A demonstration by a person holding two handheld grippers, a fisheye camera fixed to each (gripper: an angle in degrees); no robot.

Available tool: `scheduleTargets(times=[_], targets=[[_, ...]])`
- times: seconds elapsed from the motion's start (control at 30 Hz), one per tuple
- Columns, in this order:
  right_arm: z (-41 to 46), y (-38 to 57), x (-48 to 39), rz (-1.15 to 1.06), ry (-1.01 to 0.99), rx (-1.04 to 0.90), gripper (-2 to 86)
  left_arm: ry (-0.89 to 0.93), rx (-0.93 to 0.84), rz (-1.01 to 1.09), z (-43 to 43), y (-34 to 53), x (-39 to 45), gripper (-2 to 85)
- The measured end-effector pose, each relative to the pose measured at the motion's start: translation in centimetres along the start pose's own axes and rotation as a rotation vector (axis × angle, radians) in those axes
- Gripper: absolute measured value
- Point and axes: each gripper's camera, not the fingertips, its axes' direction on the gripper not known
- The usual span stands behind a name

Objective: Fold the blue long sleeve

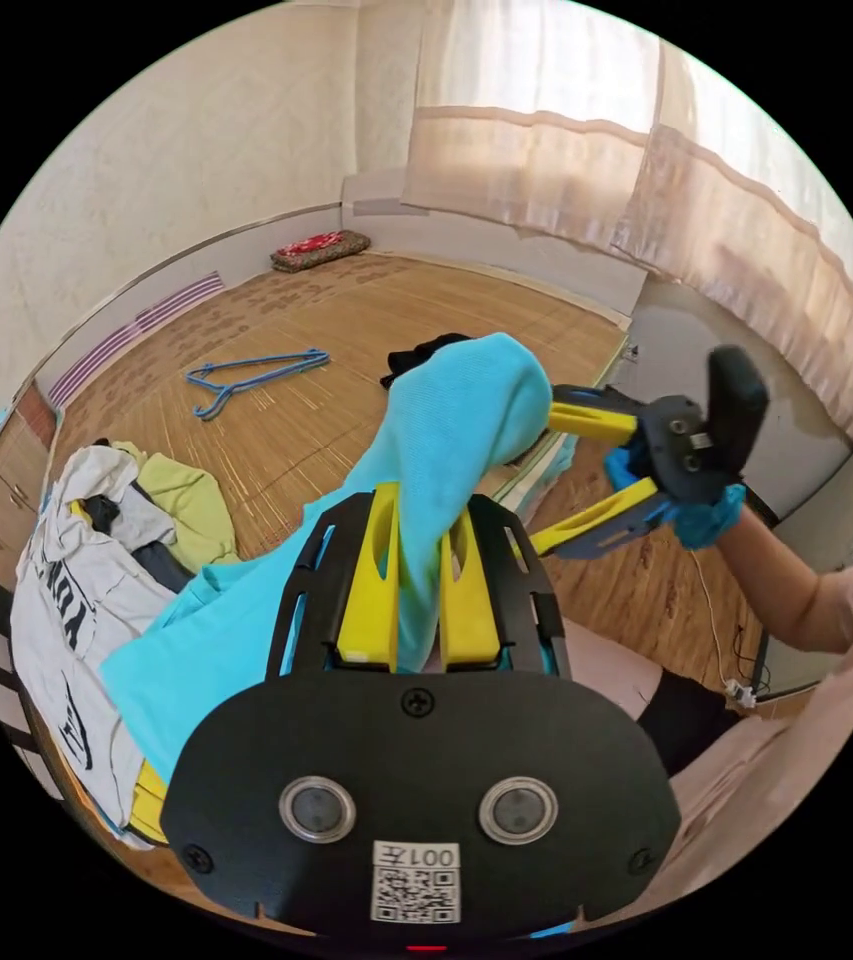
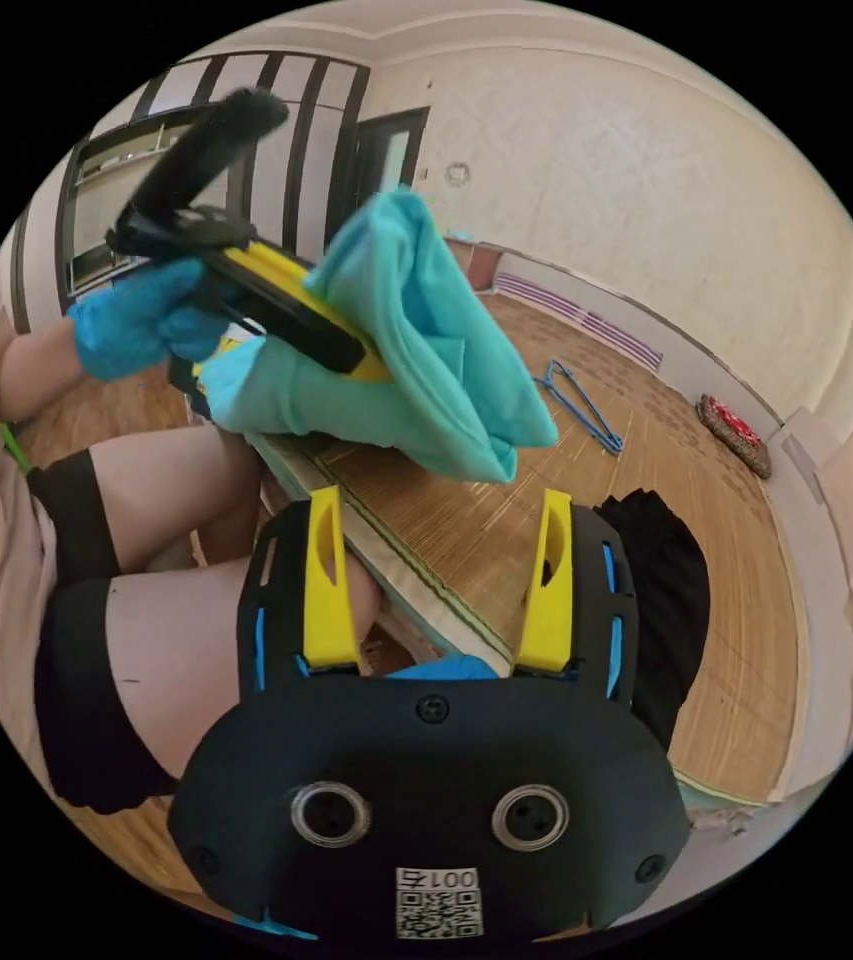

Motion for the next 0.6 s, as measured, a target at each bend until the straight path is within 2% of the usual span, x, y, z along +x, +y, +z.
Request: scheduleTargets(times=[0.1,0.33,0.6], targets=[[2.0,-0.3,0.5,0.026,-0.046,0.017,25.6,0.031,0.03,0.053,-3.2,0.8,-0.2,1.9],[2.6,-1.2,2.6,0.044,-0.378,0.218,26.0,0.068,0.058,0.235,-11.4,3.1,-1.3,1.7],[-0.9,-5.2,2.5,-0.125,-0.783,0.367,13.4,0.157,0.057,0.293,-17.8,5.8,-5.0,1.5]])
